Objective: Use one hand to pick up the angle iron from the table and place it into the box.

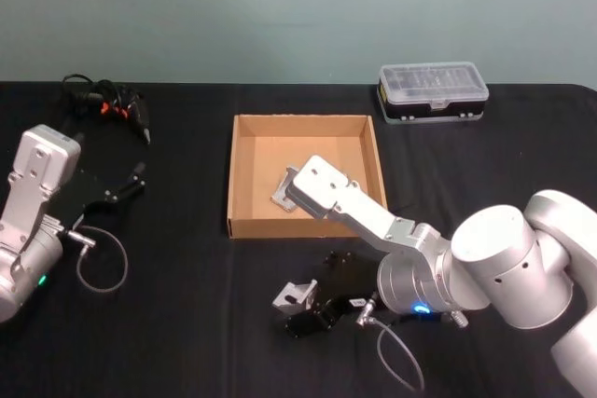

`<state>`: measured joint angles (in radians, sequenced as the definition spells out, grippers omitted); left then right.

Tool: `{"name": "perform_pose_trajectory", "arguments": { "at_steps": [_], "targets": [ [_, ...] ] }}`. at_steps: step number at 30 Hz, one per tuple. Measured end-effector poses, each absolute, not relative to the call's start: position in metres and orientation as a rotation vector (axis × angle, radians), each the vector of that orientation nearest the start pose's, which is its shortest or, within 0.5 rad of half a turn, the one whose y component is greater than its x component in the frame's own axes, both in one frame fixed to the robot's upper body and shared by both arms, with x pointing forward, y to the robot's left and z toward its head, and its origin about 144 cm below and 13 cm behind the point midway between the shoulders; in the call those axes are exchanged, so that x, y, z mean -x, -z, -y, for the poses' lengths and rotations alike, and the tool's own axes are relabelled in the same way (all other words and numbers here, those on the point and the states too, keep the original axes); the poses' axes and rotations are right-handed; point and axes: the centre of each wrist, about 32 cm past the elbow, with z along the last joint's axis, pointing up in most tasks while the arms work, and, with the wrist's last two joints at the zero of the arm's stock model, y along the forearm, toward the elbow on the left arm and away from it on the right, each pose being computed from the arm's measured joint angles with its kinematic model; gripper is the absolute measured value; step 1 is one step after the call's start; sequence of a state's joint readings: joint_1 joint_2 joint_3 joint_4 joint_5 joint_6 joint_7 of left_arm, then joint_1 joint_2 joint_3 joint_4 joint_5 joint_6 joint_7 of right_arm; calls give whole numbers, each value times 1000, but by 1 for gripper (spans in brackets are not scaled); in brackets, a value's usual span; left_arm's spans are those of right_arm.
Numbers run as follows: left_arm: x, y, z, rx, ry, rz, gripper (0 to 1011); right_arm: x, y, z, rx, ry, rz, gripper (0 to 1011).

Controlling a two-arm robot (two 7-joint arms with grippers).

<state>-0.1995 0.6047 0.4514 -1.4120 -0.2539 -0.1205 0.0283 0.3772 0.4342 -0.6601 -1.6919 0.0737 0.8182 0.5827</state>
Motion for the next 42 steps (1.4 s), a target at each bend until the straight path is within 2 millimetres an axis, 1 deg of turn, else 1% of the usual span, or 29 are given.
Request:
{"name": "perform_pose_trajectory", "arguments": {
  "at_steps": [7, 9, 12, 13, 15, 20, 21, 22, 24, 27, 36, 39, 42],
  "targets": [
    [-489, -1140, -310, -305, -1248, 285, 1011, -490, -1232, 159, 791, 551, -115, 991],
    [-489, -1140, -310, -304, -1248, 285, 1011, -490, -1232, 159, 791, 551, -115, 930],
    [-489, -1140, -310, -304, -1248, 285, 1011, -490, -1232, 159, 791, 551, -115, 888],
    [-489, -1140, -310, -305, -1248, 285, 1011, -490, -1232, 159, 791, 551, -115, 840],
    [-489, -1140, -310, -304, -1248, 285, 1012, -490, -1232, 159, 791, 551, -115, 781],
    [-489, -1140, -310, -305, -1248, 285, 1011, -489, -1232, 159, 791, 551, -115, 654],
    [-489, -1140, -310, -304, -1248, 285, 1011, -489, -1232, 159, 791, 550, -115, 585],
    [-489, -1140, -310, -304, -1248, 285, 1011, -489, -1232, 159, 791, 550, -115, 585],
    [-489, -1140, -310, -304, -1248, 285, 1011, -489, -1232, 159, 791, 550, -115, 510],
    [-489, -1140, -310, -304, -1248, 285, 1011, -489, -1232, 159, 791, 550, -115, 457],
    [-489, -1140, -310, -304, -1248, 285, 1011, -489, -1233, 159, 784, 547, -108, 452],
    [-489, -1140, -310, -304, -1248, 285, 1012, -487, -1236, 160, 771, 541, -91, 453],
    [-489, -1140, -310, -304, -1248, 285, 1011, -486, -1246, 163, 742, 545, -49, 453]
  ]
}}
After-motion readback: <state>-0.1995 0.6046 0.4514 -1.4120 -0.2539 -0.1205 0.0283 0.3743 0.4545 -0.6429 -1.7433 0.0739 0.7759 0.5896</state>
